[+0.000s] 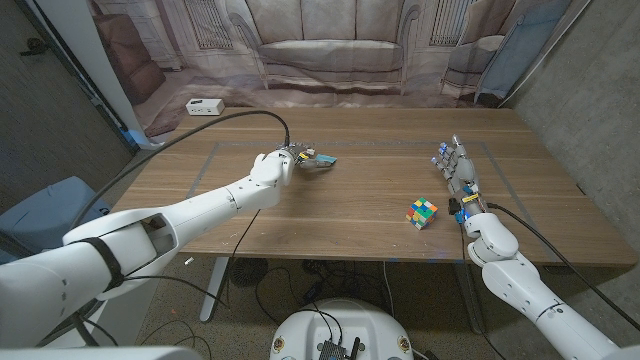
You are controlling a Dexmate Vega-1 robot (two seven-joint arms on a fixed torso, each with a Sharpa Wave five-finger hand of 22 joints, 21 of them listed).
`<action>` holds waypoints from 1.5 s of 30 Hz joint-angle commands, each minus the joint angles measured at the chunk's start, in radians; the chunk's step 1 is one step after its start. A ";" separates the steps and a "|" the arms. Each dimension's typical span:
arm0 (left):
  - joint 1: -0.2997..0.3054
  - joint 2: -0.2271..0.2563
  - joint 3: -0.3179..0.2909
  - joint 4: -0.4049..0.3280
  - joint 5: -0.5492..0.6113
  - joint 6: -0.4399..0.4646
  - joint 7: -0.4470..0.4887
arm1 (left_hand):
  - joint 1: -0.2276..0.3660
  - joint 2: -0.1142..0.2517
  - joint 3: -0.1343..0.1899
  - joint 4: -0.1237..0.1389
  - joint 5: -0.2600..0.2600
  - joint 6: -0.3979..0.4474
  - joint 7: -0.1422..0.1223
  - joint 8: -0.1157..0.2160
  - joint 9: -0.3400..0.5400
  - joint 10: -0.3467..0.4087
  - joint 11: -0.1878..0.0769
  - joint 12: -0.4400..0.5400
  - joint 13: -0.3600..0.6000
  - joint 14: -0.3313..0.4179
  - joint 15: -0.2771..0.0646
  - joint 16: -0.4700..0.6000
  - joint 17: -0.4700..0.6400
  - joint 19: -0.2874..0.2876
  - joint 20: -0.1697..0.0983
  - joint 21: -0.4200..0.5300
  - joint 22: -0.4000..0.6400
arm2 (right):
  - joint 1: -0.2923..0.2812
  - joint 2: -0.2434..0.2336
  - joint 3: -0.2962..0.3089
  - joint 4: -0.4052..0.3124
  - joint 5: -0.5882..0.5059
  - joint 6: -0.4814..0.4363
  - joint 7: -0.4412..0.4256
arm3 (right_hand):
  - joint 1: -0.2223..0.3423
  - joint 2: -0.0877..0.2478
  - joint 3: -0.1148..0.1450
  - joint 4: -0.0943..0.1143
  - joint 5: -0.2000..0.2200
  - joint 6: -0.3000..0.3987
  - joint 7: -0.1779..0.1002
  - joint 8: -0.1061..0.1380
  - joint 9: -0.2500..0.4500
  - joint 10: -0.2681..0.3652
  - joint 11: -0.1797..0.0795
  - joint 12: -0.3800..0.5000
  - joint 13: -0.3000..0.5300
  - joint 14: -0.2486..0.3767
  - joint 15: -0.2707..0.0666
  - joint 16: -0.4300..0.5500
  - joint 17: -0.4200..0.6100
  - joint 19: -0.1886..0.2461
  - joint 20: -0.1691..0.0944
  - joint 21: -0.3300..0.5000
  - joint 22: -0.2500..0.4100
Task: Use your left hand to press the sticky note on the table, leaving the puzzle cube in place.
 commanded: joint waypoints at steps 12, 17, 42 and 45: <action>0.030 0.032 -0.036 -0.063 -0.011 0.005 0.009 | 0.005 0.012 -0.009 0.004 -0.001 0.008 0.007 0.023 0.002 -0.074 -0.002 0.007 0.004 -0.106 -0.003 0.010 0.004 -0.239 0.011 0.008 0.003 | 0.002 0.004 0.001 0.000 0.003 0.003 -0.001 | -0.006 0.005 0.001 -0.004 0.006 0.012 -0.002 0.001 0.002 0.005 0.004 -0.002 0.002 0.002 0.006 0.003 0.002 0.005 0.005 -0.004 0.004; 0.062 0.050 -0.078 -0.099 -0.045 -0.016 0.055 | 0.012 0.017 -0.011 0.002 -0.003 0.034 0.010 0.034 0.001 -0.042 -0.007 0.019 0.004 -0.067 -0.014 0.020 0.003 -0.212 0.012 0.016 0.002 | 0.006 0.003 -0.002 0.007 0.000 0.005 0.005 | -0.006 0.005 0.000 -0.005 0.006 0.012 -0.002 0.000 0.002 0.005 0.004 -0.002 0.002 0.002 0.006 0.003 0.002 0.005 0.006 -0.004 0.004; 0.178 0.096 -0.210 -0.234 -0.159 -0.036 0.180 | 0.048 0.042 -0.003 -0.012 -0.017 0.032 0.033 0.026 0.001 0.025 -0.007 0.035 0.001 0.010 -0.016 0.026 0.000 -0.140 0.028 0.029 -0.002 | 0.014 0.006 -0.005 0.015 -0.003 0.013 0.011 | -0.008 0.004 -0.002 -0.007 0.006 0.012 -0.002 0.000 0.002 0.005 0.005 -0.002 0.002 0.003 0.006 0.003 0.002 0.004 0.006 -0.004 0.004; 0.196 0.102 -0.228 -0.251 -0.181 -0.043 0.199 | 0.051 0.045 -0.001 -0.014 -0.018 0.030 0.035 0.026 0.001 0.027 -0.007 0.035 0.001 0.013 -0.016 0.025 -0.001 -0.134 0.031 0.030 -0.002 | 0.014 0.003 -0.005 0.014 -0.006 0.015 0.013 | -0.008 0.004 -0.002 -0.007 0.006 0.012 -0.002 0.000 0.002 0.005 0.004 -0.002 0.002 0.003 0.005 0.003 0.002 0.004 0.007 -0.004 0.004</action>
